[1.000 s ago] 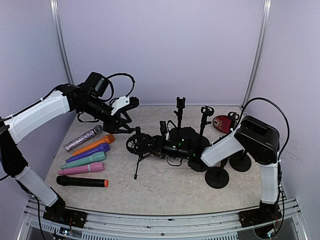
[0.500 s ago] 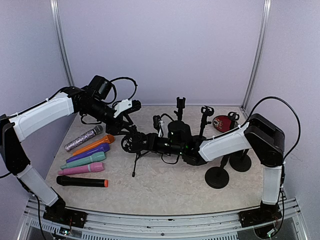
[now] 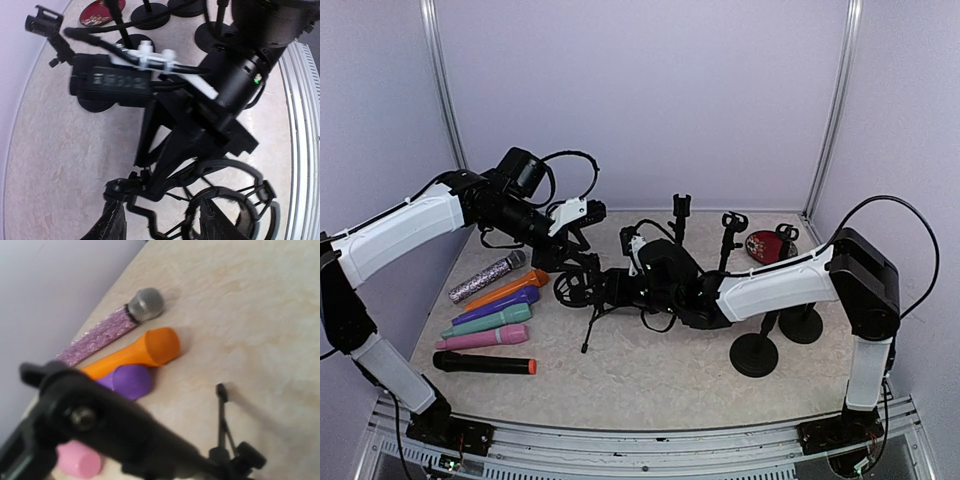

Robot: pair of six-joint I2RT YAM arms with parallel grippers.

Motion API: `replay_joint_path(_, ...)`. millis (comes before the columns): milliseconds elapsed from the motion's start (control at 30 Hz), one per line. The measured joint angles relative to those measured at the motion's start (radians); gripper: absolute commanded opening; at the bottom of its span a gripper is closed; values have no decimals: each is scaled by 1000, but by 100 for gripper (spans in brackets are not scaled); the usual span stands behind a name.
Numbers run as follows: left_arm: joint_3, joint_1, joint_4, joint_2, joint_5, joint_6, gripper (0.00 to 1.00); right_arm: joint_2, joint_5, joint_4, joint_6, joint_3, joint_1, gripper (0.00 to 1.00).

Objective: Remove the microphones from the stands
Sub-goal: Unscrew the knob on the stand of the microphone stand, then move the microphone stand to the corner of the board.

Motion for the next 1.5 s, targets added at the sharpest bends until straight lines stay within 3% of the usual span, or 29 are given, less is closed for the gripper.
replay_joint_path(133,-34,-52,-14,-23,-14,17,49,-20,55,-39,-34,1,3,63)
replay_joint_path(300,-50,-52,-23,-30,-62,43,49,-83,119,-92,-76,-18,2,72)
replay_joint_path(333,-50,-51,-22,-30,-74,47,52,-110,130,-98,-86,-31,2,73)
replay_joint_path(433,-45,-49,-23,-27,-96,52,75,-176,154,-107,-100,-55,2,78)
replay_joint_path(500,-19,-48,-30,-21,-109,53,83,-217,163,-108,-108,-70,2,80)
replay_joint_path(733,58,-45,-134,-48,-111,78,93,-270,147,-127,-117,-101,-2,81)
replay_joint_path(1033,-60,-58,-272,-167,-81,161,89,-286,84,-184,-109,-126,-14,81)
replay_joint_path(1200,-40,188,-291,-153,0,228,77,-322,82,-204,-93,-150,-24,81)
replay_joint_path(1333,-95,335,-187,-137,56,227,73,-353,85,-216,-81,-170,-28,81)
replay_joint_path(1500,-265,335,19,-65,134,126,68,-372,91,-228,-67,-172,-35,80)
